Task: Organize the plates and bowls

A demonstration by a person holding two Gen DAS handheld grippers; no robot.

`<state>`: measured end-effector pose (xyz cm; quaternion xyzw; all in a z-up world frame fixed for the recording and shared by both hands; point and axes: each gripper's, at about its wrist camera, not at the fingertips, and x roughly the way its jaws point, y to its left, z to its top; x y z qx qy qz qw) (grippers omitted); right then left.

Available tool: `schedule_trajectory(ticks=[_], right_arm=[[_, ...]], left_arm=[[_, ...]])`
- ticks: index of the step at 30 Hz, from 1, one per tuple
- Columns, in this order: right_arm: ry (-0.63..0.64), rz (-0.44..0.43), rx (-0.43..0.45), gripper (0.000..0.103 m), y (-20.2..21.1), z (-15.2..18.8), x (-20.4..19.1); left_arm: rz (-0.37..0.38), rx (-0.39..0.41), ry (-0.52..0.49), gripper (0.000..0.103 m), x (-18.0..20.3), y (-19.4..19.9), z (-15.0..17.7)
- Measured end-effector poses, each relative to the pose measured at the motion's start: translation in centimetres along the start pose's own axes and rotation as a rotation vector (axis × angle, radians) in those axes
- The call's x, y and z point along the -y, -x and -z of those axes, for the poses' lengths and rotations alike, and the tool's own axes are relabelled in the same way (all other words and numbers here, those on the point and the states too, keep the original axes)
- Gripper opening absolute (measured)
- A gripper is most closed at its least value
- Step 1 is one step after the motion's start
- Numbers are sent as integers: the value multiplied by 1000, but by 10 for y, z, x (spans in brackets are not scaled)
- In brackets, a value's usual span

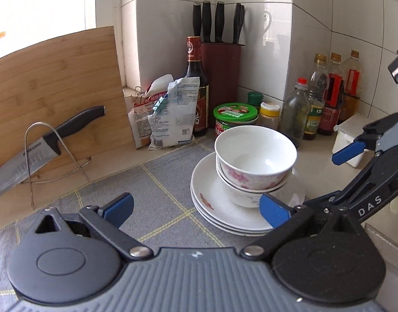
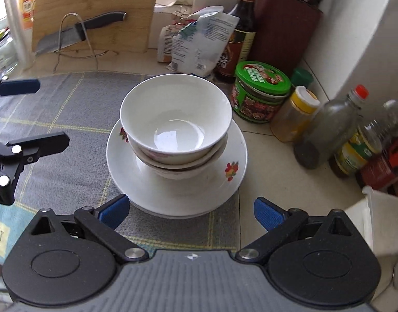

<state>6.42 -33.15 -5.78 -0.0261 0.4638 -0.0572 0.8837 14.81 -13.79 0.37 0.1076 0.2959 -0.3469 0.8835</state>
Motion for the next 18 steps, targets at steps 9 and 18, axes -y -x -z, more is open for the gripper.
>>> schedule_trajectory(ticks=[9, 18], right_arm=[[-269, 90, 69, 103, 47, 31, -25], [-352, 109, 119, 103, 68, 39, -35]], left_arm=[[-40, -79, 47, 102, -3, 36, 5], [-87, -69, 56, 102, -5, 54, 4]])
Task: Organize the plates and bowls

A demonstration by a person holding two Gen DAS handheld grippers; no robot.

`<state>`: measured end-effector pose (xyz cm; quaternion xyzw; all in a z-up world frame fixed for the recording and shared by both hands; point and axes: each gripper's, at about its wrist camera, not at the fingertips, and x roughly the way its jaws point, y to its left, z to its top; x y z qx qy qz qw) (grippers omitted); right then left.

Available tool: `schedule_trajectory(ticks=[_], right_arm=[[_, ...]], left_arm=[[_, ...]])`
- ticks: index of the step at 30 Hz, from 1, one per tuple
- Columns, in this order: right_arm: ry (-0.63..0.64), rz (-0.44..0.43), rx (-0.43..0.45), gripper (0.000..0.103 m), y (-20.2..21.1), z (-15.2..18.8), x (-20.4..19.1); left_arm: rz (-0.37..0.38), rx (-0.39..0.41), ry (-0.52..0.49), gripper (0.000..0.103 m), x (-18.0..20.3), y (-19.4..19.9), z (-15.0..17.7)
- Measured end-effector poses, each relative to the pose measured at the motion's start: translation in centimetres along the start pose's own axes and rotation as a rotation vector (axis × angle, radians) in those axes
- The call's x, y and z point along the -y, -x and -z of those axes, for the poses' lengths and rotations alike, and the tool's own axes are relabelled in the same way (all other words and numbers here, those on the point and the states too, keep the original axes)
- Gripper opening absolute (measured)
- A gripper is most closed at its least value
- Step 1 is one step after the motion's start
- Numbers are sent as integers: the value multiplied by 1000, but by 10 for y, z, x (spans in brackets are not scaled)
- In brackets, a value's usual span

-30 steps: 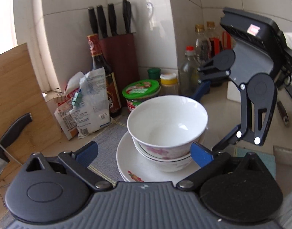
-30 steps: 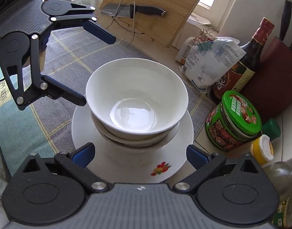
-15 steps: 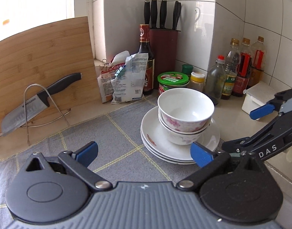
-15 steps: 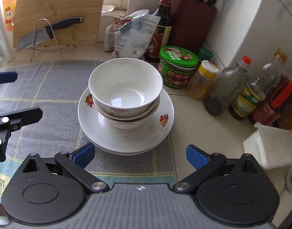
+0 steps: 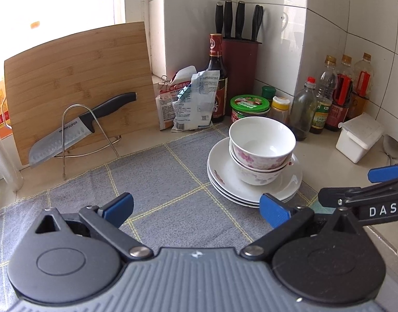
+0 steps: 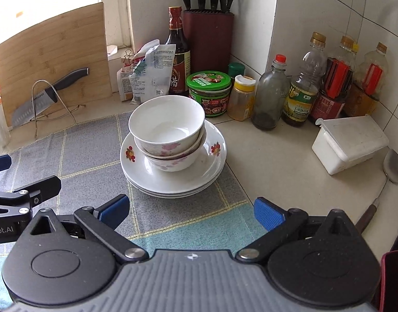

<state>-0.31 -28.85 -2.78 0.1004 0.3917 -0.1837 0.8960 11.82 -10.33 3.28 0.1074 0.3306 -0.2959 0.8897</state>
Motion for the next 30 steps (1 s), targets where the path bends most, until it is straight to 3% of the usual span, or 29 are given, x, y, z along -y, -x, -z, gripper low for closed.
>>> schedule_trajectory(ticks=[30], right_arm=[[6, -20, 33, 103, 9, -3, -2]], left_arm=[[-33, 0, 3, 102, 3, 4, -7]])
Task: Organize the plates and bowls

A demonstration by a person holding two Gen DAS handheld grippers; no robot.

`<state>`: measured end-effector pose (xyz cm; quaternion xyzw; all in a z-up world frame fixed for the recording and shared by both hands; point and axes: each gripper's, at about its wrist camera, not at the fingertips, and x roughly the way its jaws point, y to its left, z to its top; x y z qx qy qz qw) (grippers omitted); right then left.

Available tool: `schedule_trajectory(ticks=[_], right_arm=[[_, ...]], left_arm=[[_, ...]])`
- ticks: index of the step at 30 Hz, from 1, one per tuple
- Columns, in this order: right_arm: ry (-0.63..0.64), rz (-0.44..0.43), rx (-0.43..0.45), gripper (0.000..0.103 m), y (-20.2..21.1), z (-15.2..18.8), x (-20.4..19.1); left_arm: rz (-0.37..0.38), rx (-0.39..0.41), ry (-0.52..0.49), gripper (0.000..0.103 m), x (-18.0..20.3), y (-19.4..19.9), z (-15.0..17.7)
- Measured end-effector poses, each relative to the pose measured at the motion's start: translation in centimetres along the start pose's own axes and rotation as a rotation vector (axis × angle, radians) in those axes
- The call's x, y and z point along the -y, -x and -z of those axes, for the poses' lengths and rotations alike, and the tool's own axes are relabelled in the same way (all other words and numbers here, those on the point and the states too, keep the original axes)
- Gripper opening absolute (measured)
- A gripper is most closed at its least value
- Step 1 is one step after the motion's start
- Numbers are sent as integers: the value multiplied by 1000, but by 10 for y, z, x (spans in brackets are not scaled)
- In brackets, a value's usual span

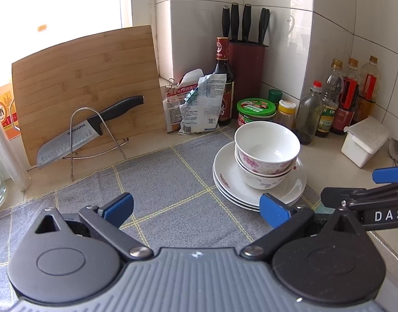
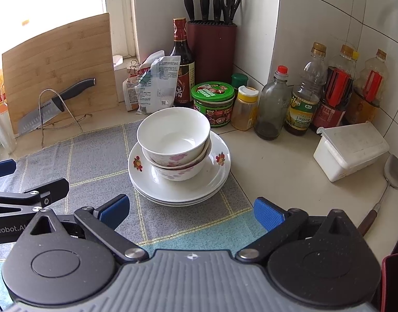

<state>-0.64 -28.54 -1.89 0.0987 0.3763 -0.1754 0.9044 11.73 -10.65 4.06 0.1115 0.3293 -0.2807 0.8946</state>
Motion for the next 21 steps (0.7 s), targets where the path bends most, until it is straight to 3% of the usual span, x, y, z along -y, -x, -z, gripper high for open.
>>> schedule_trajectory(ticks=[21], right_arm=[[-4, -7, 9, 103, 2, -2, 1]], left_arm=[[-11, -4, -14, 102, 1, -2, -2]])
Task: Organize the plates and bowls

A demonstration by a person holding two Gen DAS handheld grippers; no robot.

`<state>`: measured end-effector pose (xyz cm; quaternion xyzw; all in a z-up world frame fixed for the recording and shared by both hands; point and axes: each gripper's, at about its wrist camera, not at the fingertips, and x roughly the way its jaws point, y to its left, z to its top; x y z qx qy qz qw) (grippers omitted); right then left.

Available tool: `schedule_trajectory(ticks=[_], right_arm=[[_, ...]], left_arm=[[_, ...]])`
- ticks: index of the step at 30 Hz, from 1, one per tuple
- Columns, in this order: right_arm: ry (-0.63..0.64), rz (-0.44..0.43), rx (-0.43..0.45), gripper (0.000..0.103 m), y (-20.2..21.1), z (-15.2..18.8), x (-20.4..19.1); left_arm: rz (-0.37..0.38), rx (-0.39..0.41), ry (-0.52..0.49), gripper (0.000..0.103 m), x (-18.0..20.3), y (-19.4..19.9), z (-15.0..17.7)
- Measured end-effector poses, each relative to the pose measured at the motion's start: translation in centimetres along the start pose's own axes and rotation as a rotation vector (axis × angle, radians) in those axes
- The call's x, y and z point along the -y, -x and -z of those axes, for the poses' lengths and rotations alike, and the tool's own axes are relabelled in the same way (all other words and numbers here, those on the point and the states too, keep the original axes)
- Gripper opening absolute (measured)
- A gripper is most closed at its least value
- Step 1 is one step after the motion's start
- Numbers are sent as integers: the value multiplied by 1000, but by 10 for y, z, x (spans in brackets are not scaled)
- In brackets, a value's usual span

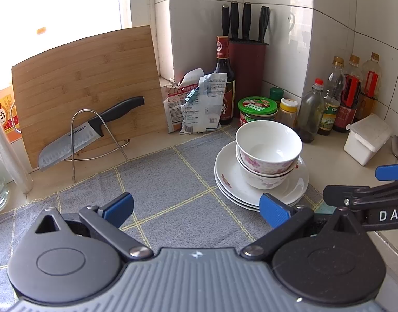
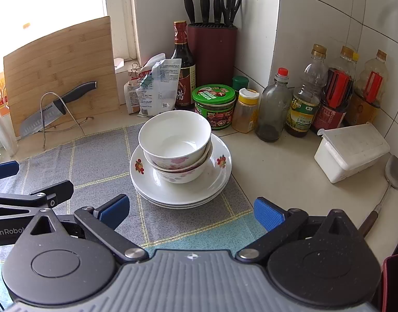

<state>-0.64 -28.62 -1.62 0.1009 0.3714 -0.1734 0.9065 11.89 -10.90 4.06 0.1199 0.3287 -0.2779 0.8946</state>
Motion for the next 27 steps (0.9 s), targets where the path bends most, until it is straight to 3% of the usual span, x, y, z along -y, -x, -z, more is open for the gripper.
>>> schedule_trajectory(ticks=[27], right_arm=[[1, 6, 7, 103, 2, 0, 1]], left_arm=[[1, 0, -1, 102, 3, 0, -2]])
